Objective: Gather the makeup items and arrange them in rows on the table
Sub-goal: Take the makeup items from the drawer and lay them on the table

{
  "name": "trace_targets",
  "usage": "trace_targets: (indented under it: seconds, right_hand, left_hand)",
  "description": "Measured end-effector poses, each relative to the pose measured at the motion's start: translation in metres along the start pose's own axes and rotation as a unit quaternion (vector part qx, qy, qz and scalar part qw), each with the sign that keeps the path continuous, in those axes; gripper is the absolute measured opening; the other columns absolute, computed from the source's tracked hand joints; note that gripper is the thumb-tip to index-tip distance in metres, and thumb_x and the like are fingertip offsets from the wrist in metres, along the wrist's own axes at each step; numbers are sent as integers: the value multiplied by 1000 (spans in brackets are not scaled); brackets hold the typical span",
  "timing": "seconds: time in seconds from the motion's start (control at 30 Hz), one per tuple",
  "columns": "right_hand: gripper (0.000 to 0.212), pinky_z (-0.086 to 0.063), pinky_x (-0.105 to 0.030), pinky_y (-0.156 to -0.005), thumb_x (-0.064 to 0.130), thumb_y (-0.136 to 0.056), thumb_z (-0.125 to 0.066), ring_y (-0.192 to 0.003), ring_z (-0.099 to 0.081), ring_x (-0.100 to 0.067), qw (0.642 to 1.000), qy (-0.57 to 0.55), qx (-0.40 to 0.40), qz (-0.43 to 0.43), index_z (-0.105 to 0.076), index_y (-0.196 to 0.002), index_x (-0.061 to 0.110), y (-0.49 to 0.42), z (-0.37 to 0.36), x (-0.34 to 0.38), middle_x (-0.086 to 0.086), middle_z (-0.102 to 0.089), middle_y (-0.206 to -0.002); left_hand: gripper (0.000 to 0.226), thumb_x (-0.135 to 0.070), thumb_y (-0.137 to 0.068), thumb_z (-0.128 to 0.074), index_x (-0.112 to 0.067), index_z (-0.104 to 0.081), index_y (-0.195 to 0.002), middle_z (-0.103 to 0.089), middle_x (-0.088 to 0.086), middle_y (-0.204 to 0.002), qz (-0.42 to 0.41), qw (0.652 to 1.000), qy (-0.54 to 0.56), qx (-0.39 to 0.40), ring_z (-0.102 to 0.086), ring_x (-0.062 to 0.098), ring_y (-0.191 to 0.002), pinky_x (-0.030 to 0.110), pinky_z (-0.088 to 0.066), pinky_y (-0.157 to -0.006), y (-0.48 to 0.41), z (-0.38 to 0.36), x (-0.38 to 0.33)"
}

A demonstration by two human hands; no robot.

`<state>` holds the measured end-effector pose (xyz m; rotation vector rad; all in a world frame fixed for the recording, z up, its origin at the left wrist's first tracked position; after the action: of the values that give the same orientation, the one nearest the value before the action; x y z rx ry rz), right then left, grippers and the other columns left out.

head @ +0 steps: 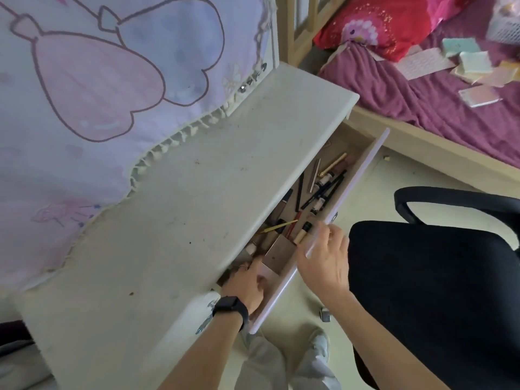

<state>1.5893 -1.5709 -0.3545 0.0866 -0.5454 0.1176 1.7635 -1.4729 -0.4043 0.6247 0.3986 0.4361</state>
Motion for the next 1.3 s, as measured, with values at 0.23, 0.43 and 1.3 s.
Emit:
trace_targets:
  seconds: [0.23, 0.43, 1.3]
  right_hand:
    - [44, -37, -45, -110, 15, -94, -55, -139, -31, -28, 892, 208, 310, 253, -57, -136, 28, -17, -65, 63, -1, -49, -145]
    - [47, -35, -42, -108, 22, -96, -57, -141, -33, -31, 822, 336, 329, 321, -53, -142, 28, -18, -102, 71, -4, -48, -148]
    - [41, -49, -23, -87, 26, -102, -57, -97, -57, -9, 884, -13, 316, 344, -54, -141, 38, -4, -4, 157, 7, -52, -115]
  left_hand:
    - [55, -16, -94, -57, -32, -35, -142, -51, -1, -136, -17, 998, 12, -67, -51, 24, -122, 36, -50, -90, 7, -2, -1]
    - [50, -14, -94, -59, -32, -39, -136, -50, -3, -135, -39, 992, 51, -112, -52, 25, -117, 37, -52, -85, 17, 1, 4]
    - [34, -6, -93, -58, -32, -63, -114, -63, -8, -110, 109, 819, 480, -294, -57, -1, -91, 4, -40, -68, 112, 127, 182]
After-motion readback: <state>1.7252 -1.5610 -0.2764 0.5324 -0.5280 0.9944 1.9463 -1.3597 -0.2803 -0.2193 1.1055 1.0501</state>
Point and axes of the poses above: each hand's wrist, its own y-axis away from the middle knuckle, its own z-axis out of the back of the hand, x = y × z, the point moved 6 cm from there along -y, towards the middle knuckle
